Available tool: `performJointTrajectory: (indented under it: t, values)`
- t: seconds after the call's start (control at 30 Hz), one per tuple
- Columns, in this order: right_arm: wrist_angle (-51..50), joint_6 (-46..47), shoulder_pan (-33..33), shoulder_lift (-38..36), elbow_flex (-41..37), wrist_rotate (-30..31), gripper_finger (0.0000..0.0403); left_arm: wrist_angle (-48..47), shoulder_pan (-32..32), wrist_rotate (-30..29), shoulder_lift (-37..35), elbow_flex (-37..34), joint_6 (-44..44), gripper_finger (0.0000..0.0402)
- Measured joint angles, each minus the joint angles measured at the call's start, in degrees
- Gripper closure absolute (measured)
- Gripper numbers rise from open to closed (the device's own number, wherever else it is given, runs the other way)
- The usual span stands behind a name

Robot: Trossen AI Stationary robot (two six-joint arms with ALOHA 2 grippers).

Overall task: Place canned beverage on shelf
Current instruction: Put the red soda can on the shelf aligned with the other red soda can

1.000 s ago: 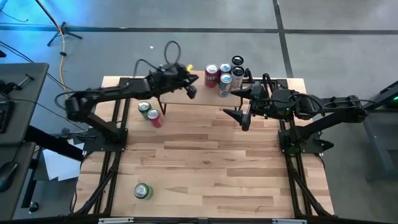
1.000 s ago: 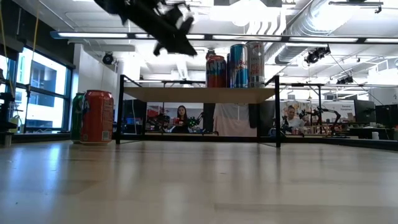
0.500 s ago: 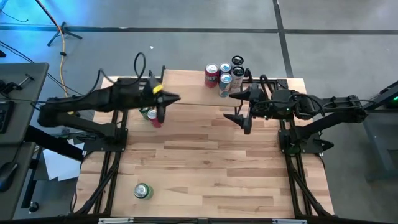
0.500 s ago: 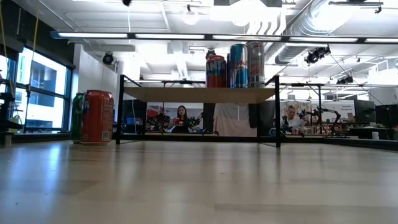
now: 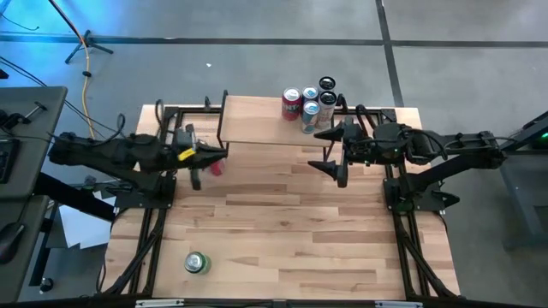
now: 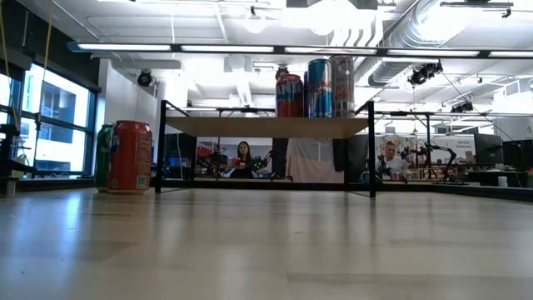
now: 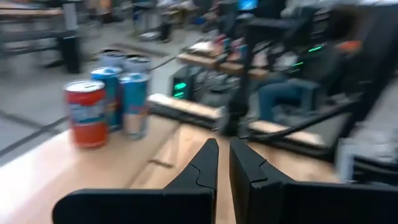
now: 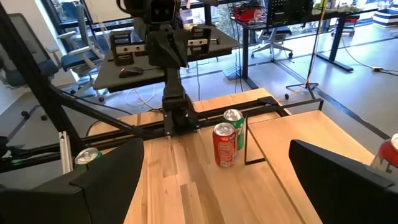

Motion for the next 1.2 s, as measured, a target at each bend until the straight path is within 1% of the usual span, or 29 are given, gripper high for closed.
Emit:
performJointTrajectory:
  t: [0.1, 0.17, 0.27, 0.43, 0.53, 0.6, 0.7, 0.8, 0.9, 0.93, 0.97, 1.0, 1.1, 1.2]
  values:
    - [0.04, -0.15, -0.04, 0.00, 0.00, 0.02, 0.0015, 3.56, -0.22, 5.35, -4.13, -3.13, 0.32, 0.0401]
    - [0.04, -0.42, -0.04, 0.02, 0.00, 0.02, 0.0015, 4.40, -0.18, 6.59, -6.11, -3.78, 1.51, 0.0401]
    - [0.31, -0.09, -0.04, 0.00, 0.00, 0.02, 0.0015, 4.44, -0.14, 6.68, -7.90, -4.01, 3.95, 0.0401]
    - [1.30, -0.01, -0.04, 0.01, 0.01, 0.02, 0.0016, 4.38, -0.14, 6.71, -8.45, -4.01, 6.42, 0.0401]
    - [1.81, 0.09, -0.04, 0.00, 0.00, 0.02, 0.0029, 4.21, -0.14, 6.71, -8.39, -4.05, 8.18, 0.0401]
    - [1.82, 0.94, -0.05, 0.00, 0.01, -0.36, 0.0056, 4.33, -0.14, 6.68, -8.28, -4.05, 9.57, 0.0401]
    - [0.16, 0.92, -0.07, 0.00, 0.00, -0.76, 0.0127, 4.18, -0.14, 5.80, -8.19, -4.05, 10.07, 0.0401]
    - [-2.40, -0.44, -0.07, 0.00, -0.07, -0.63, 0.0225, 4.03, -0.14, 4.49, -8.26, -4.05, 10.05, 0.0401]
    - [-5.94, -2.00, -0.07, 0.00, -0.07, -1.10, 0.0337, 3.91, -0.14, 4.12, -8.22, -4.05, 9.46, 0.0401]
    - [-7.45, -2.55, -0.07, 0.00, -0.07, -1.48, 0.0368, 3.93, -0.12, 4.05, -8.24, -4.05, 9.22, 0.0401]
    - [-8.97, -2.81, -0.09, 0.00, -0.09, -2.15, 0.0385, 3.96, -0.12, 3.72, -8.13, -4.05, 9.20, 0.0401]
    - [-10.02, -2.82, -0.09, 0.00, -0.09, -2.80, 0.0388, 3.98, -0.12, 3.45, -8.00, -4.05, 9.17, 0.0401]
    - [-11.93, -1.84, -0.07, 0.00, -0.09, -4.77, 0.0376, 3.91, -0.09, 3.35, -7.55, -4.05, 9.16, 0.0401]
    - [-12.74, -1.82, -0.07, -0.11, -0.10, -6.39, 0.0392, 3.98, -0.09, 2.60, -6.79, -4.05, 8.82, 0.0400]
